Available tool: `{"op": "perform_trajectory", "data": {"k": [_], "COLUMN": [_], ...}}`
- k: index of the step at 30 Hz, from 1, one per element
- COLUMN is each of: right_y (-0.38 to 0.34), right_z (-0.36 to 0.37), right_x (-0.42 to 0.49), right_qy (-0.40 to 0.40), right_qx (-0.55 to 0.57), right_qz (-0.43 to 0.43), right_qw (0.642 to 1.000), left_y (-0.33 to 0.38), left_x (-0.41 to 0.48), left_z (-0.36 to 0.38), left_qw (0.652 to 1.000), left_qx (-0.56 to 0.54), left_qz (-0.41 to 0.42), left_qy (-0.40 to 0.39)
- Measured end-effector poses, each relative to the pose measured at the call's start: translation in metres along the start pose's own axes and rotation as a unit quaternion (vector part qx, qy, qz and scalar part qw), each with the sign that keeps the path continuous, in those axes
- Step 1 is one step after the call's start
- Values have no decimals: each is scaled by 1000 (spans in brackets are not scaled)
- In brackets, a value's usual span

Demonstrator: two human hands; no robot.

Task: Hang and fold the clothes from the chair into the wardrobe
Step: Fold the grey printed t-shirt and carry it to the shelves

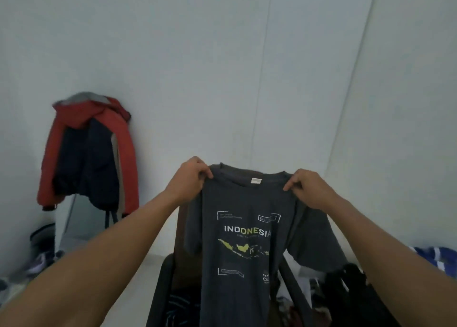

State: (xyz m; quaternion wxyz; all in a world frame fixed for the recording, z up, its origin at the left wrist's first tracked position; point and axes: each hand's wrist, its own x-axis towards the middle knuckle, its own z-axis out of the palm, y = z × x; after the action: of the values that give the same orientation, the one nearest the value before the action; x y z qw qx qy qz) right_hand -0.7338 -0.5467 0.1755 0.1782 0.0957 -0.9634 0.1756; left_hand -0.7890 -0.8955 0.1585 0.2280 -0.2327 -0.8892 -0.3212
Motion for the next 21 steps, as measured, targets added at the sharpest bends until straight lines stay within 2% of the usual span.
{"op": "perform_trajectory", "data": {"k": [3,10,17,21], "right_y": [-35,-98,-130,-132], "right_z": [-61,-164,-225,-245], "right_x": [9,20,9,3], "right_qy": [36,145,196,200], "right_qx": [-20,12,0,2], "right_qz": [-57,-94,-137,-135], "right_qw": [998,985,971,971], "left_y": [33,116,169,191], "left_x": [19,49,51,53], "left_z": [-58,-170,-230,-244], "left_qw": [997,977,964,978], "left_qx": [64,168,191,126], "left_qz": [37,73,77,57], "left_qy": [35,108,167,155]}}
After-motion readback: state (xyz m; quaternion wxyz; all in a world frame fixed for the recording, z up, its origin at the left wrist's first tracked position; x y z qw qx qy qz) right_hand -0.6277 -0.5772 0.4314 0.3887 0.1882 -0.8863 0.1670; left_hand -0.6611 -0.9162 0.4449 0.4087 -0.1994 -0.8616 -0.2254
